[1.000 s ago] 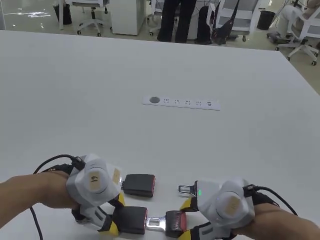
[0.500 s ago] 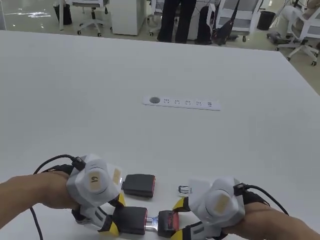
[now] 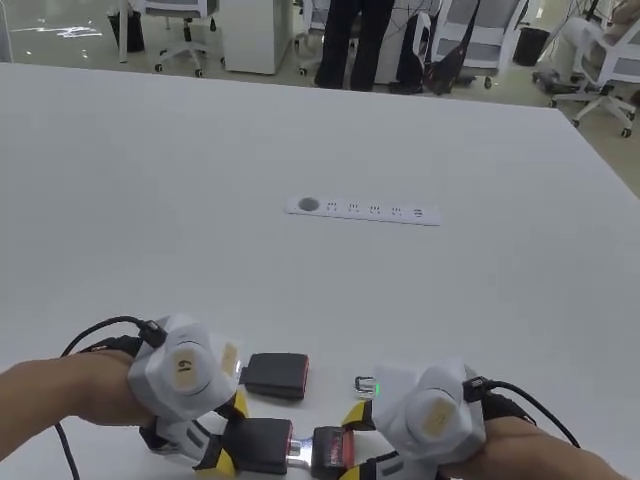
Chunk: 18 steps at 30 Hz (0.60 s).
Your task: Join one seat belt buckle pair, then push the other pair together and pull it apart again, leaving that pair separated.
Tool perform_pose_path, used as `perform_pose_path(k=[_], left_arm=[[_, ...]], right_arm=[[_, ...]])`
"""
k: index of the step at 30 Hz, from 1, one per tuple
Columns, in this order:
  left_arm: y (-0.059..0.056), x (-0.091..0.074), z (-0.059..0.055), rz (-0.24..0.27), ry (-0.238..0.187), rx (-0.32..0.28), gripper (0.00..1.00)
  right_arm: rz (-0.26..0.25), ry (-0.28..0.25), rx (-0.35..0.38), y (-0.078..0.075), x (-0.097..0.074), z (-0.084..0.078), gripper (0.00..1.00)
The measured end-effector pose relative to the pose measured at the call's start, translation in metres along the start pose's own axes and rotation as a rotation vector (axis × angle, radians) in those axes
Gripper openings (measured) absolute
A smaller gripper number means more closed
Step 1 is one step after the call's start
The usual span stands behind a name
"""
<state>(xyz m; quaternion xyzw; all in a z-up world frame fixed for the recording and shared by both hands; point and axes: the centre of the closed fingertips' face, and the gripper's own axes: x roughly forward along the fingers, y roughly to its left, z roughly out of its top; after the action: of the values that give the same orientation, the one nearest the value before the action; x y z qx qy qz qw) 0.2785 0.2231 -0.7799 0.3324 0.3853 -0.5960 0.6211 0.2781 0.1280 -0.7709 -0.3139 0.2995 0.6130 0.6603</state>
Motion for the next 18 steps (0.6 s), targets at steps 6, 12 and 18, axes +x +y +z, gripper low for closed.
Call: perform_pose_path(k=[6, 12, 18], left_arm=[[-0.0001, -0.0001, 0.0001, 0.007, -0.019, -0.01, 0.32], [-0.0012, -0.0004, 0.0014, 0.009, -0.02, -0.009, 0.32], [-0.0007, -0.0003, 0.0011, 0.006, -0.02, 0.004, 0.31]], right_arm=[[-0.009, 0.002, 0.009, 0.0002, 0.0, 0.0001, 0.29], [-0.011, 0.005, 0.015, 0.0005, 0.0007, -0.0001, 0.28], [-0.009, 0.011, 0.017, 0.0007, 0.0007, 0.0005, 0.28]])
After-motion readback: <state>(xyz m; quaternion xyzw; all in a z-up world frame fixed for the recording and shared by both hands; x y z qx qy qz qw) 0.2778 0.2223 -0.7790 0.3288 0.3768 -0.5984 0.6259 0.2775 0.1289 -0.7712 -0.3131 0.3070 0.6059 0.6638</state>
